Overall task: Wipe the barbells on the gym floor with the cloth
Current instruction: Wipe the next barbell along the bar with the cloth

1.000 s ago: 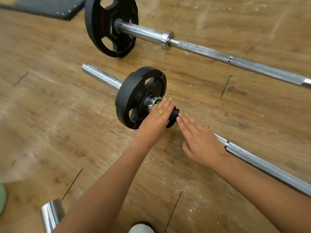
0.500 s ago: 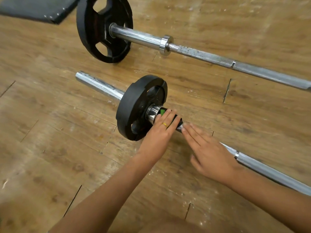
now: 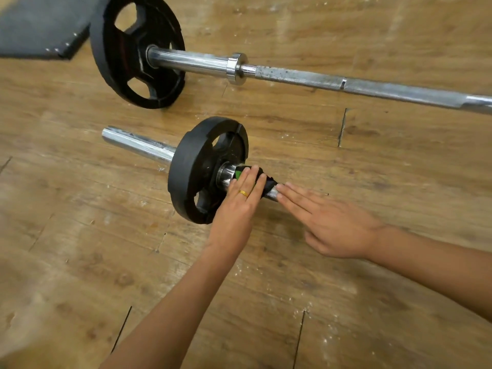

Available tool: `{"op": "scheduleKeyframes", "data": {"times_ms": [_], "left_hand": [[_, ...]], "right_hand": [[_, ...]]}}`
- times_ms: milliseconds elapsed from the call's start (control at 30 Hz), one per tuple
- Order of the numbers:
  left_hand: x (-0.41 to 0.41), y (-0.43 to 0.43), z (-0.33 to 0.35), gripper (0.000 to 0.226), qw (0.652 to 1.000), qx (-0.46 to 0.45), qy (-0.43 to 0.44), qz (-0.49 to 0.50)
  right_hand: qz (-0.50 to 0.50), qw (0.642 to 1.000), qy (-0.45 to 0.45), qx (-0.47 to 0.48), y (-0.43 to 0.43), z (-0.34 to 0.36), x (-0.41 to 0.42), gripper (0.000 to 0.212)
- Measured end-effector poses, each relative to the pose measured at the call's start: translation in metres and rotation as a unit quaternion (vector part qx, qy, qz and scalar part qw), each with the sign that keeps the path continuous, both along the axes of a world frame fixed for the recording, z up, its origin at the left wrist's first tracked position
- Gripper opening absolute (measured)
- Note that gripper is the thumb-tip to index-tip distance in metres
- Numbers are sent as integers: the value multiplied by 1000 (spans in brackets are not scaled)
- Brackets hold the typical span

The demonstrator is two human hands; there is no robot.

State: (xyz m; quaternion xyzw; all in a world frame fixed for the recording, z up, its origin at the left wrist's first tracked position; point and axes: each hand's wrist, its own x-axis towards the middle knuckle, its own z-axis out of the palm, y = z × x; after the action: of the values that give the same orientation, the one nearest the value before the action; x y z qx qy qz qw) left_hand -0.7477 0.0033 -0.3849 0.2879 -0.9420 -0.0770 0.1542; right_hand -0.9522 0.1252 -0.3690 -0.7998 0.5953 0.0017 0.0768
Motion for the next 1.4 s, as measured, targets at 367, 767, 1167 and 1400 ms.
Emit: {"op": "scheduleKeyframes", "data": {"times_ms": [367,767,1167,1400], "left_hand": [[-7,3,0,82,1000,4,-10,-19],[6,3,10,73,998,-23,43,32],[27,5,-1,77,999,-38,32,10],[7,-7,13,73,998,-2,35,55]], "right_hand": [[-141,990,-28,5,1,3,29,90],[-192,981,21,-28,3,-8,47,87],[-180,983,28,1,5,-3,47,91],[-182,983,26,5,6,-5,49,94]]}}
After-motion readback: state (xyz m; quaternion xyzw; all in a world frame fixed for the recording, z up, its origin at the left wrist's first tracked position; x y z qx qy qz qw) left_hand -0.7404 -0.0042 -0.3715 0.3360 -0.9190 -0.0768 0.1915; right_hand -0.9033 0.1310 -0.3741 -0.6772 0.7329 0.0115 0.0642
